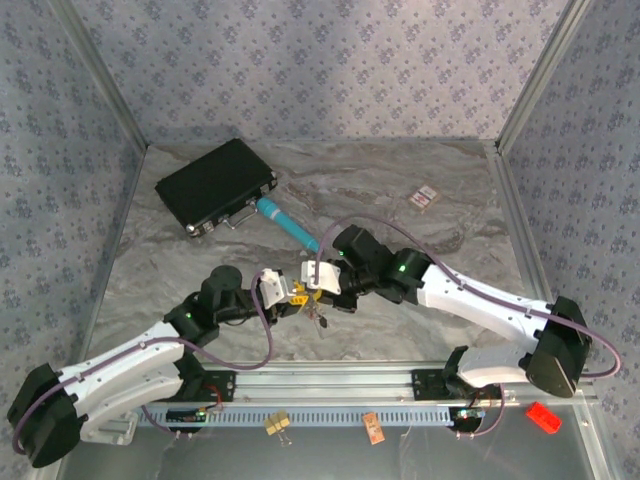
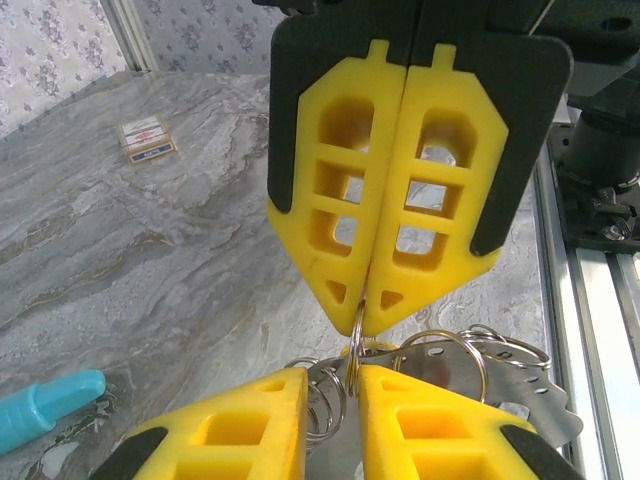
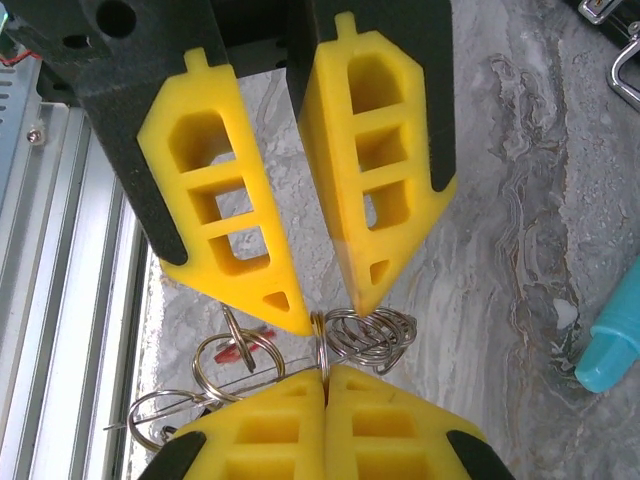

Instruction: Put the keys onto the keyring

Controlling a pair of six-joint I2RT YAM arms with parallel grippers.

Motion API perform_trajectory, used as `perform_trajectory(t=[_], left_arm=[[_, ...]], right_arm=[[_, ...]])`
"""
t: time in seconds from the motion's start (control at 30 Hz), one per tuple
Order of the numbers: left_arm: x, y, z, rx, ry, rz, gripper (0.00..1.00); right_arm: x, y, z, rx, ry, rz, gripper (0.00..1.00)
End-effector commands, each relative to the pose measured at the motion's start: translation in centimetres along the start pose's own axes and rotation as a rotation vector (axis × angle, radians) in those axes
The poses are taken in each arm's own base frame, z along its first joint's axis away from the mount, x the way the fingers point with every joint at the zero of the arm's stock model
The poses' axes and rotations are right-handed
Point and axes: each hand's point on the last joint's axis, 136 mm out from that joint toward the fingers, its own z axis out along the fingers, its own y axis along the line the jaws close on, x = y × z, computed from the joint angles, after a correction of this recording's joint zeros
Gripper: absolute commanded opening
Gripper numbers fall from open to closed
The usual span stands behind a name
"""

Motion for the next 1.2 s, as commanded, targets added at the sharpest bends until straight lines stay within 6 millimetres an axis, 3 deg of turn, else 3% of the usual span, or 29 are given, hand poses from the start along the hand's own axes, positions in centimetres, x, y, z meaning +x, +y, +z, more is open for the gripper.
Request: perform_trajectory(t=[0.0, 0.2, 0.37, 0.47, 0.57, 1.0, 1.1, 1.17], left_arm=[[-1.6, -0.5, 0.0, 0.036, -0.035, 0.022, 0.19], [-1.8, -0.5, 0.0, 0.042, -0.041, 0.026, 0.16], [-2.0, -0.6, 0.0, 0.043, -0.053, 0.037, 0.01], [-2.2, -0.7, -0.1, 0.047, -0.067, 0.041, 0.0], [-2.4, -0.7, -0.1, 0.048, -0.094, 0.035, 0.0], [-2.8, -0.9, -0.2, 0.049, -0.158, 0.015, 0.0], [-2.9, -0.9, -0.2, 0.05, -0.162, 0.014, 0.0], [-3.0, -0.9, -0.3, 0.049, -0.165, 0.015, 0.0]], right_arm=[[-0.5, -0.1, -0.3, 0.013, 0.03, -0.039, 0.0], [-2.0, 0.3, -0.6, 0.0, -0.002, -0.064, 0.0], [-2.0, 0.7, -0.7, -0.016, -0.033, -0.059, 0.0], [-2.3, 0.5, -1.4, -0.013, -0.119, -0.014, 0.21], [-2.1, -0.2, -2.2, -0.027, -0.225, 0.077, 0.28], [-1.2, -0.2, -1.3, -0.098, -0.313, 0.183, 0.28], [-1.3, -0.3, -1.1, -0.099, -0.315, 0.18, 0.24], [-1.5, -0.5, -1.2, -0.099, -0.321, 0.178, 0.16]])
